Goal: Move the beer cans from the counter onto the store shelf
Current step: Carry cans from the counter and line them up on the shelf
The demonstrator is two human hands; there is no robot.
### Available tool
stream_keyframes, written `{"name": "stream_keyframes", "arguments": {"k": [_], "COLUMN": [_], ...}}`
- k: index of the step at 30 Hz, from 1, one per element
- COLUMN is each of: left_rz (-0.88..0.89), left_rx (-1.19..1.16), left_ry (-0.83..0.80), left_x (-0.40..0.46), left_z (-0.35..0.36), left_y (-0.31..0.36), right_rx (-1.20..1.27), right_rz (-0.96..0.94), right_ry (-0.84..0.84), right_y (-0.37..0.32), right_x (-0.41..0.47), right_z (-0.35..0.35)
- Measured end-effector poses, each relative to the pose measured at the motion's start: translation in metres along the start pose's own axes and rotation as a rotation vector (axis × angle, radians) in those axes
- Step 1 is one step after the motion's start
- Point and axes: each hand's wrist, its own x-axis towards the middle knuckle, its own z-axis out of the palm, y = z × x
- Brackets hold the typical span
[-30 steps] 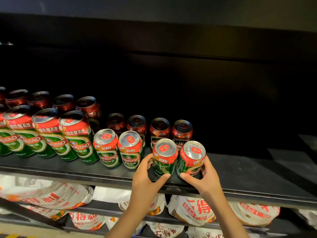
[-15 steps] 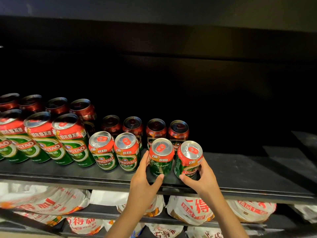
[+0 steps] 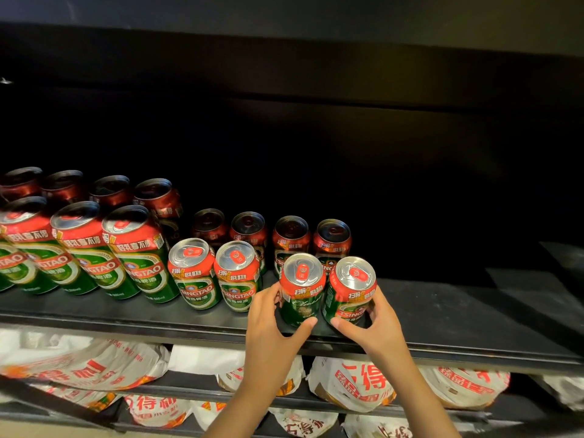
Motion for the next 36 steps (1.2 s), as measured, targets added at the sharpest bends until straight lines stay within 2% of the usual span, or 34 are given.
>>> {"name": "stream_keyframes", "arguments": {"k": [5, 9, 13, 17, 23, 27, 36], "left_rz": [-0.082, -0.131, -0.052, -0.061, -0.140, -0.106, -0.162], "left_rx": [-0.123, -0.146, -0.099, -0.085, -0.154, -0.109, -0.173], "left_ry": [-0.170, -0.163, -0.120, -0.109, -0.250, -0.178, 0.023], "left_x": [0.005, 0.005, 0.002, 0.001, 0.006, 0.004, 0.000], "left_z": [-0.011, -0.011, -0.008, -0.008, -0.014, -0.012, -0.002], "left_y": [-0.001, 0.000, -0.001, 0.001, -0.001, 0.002, 0.011], "right_rx": [0.000, 0.002, -0.013, -0.015, -0.011, -0.019, -0.003], "right_rz": [-0.009, -0.010, -0.006, 0.001, 0.003, 0.003, 0.004], "right_ry": [0.001, 0.005, 0.012, 0.009, 0.006, 0.001, 0.000], "right_y": [0.000, -0.001, -0.003, -0.002, -0.003, -0.005, -0.002], "right_x": [0.000, 0.000, -0.001, -0.001, -0.002, -0.002, -0.001], "right_z": [0.000, 0.001, 0.001, 0.001, 0.001, 0.001, 0.000]}}
